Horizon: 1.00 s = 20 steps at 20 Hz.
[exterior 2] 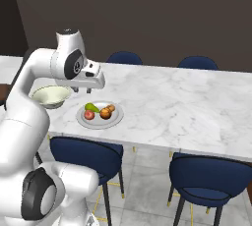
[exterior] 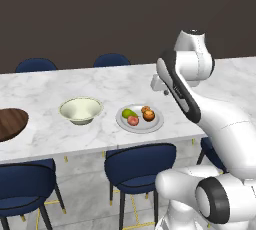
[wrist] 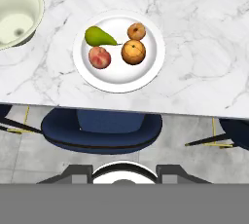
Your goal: Take the fruits from the plate on the dining counter and place two fruits in each bowl.
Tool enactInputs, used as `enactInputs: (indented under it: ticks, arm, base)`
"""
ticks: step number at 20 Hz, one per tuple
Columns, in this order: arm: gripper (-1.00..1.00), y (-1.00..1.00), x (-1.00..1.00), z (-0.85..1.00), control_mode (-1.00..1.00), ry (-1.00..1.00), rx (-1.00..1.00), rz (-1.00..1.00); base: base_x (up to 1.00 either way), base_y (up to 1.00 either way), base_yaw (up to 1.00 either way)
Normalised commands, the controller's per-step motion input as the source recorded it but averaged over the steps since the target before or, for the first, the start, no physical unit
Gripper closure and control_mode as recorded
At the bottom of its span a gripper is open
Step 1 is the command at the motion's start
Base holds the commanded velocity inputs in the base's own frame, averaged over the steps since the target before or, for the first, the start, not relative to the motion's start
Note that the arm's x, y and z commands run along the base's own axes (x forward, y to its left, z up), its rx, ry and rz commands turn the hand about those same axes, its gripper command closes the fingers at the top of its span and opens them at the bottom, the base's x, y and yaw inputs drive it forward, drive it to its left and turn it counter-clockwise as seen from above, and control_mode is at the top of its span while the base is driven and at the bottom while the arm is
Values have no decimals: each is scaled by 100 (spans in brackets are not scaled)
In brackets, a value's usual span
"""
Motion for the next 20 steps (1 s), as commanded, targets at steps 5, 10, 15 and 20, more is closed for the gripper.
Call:
enactInputs:
  ticks: [5,10,15,20]
  arm:
    - [-100,0,6,-46,-100,2,0,0]
    - [-100,0,34,-64,-100,0,-1,0]
    - [-100,2,44,-45,-100,0,0,0]
    - [-100,0,37,-31,-100,0,-1,0]
  base:
    - [0,0,0]
    - [0,0,0]
    - [0,0,0]
    - [0,0,0]
